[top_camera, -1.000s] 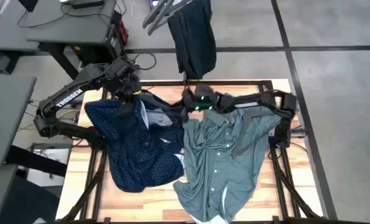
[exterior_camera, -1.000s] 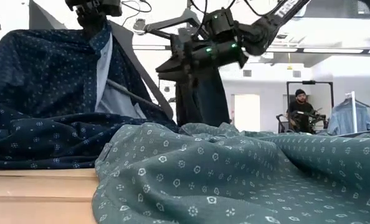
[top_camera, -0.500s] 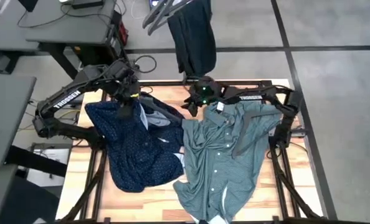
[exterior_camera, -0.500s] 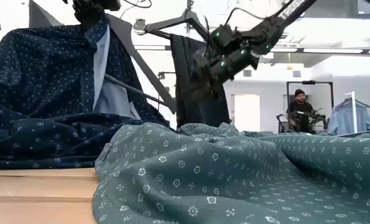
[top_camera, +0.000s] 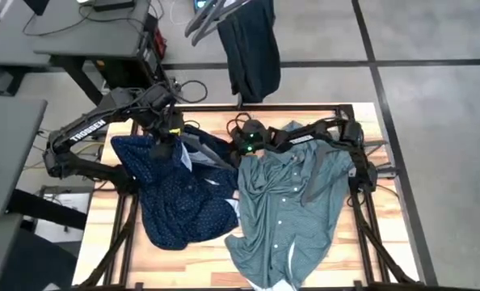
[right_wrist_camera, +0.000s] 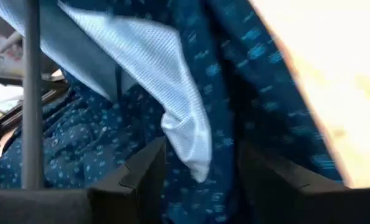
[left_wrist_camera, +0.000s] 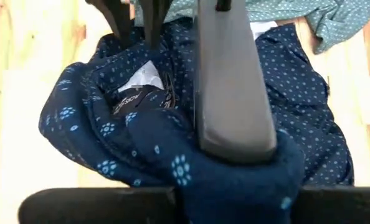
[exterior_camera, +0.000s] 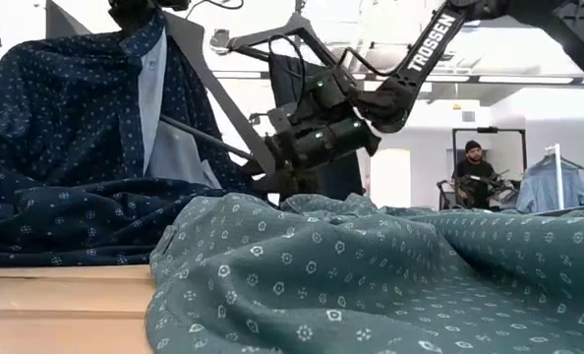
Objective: Hang clothes
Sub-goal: Hang the blue polo shirt on the rack
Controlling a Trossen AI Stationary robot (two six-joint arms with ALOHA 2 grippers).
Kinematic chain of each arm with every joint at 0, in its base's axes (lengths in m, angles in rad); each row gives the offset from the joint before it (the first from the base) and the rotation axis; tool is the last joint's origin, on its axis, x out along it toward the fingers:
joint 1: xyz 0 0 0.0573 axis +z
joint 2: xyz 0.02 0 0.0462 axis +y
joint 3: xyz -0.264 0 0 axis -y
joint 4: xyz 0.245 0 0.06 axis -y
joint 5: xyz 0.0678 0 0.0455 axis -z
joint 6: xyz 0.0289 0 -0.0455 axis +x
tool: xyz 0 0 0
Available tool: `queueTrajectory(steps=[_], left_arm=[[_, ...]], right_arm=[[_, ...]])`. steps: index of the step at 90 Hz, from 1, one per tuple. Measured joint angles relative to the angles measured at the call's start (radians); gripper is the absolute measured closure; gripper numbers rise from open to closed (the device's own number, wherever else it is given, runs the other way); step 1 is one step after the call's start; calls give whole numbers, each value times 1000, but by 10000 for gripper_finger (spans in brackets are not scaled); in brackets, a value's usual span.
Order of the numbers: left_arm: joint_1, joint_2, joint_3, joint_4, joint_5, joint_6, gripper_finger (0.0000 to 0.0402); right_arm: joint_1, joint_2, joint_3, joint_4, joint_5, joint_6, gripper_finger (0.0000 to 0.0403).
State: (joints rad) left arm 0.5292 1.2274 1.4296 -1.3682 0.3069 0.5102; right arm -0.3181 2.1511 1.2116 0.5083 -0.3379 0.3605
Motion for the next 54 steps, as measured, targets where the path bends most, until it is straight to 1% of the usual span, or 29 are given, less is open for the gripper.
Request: queueTrajectory(steps=[11,18,25,33,36,44,48,54], left_arm=[[-20,0,0,-4,-2,-19,376],[-30,0,0,-6,-1,-26,376],[-37,0,0,-10,0,-39,376],[-39,-2,0,-17,-12,-74,376],[-39,-5,0,-20,-29,-90,376],[-39,-17,0,-22,-118,-133,376],[-38,-21,0,-25,-158,-146,376],[-30,-32,0,-36,-191,-163,376]], right_arm=[[5,54,59,-10,0,-2,231],[4,83,95,-42,0,4,248],[-1,95,122,-125,0,10,291],[-6,79,136,-212,-10,-46,367],[-6,65,136,-249,-23,-79,384],[-5,11,136,-364,-23,-129,392],[-6,-20,137,-428,3,-159,396],[-8,-68,136,-531,48,-207,398]])
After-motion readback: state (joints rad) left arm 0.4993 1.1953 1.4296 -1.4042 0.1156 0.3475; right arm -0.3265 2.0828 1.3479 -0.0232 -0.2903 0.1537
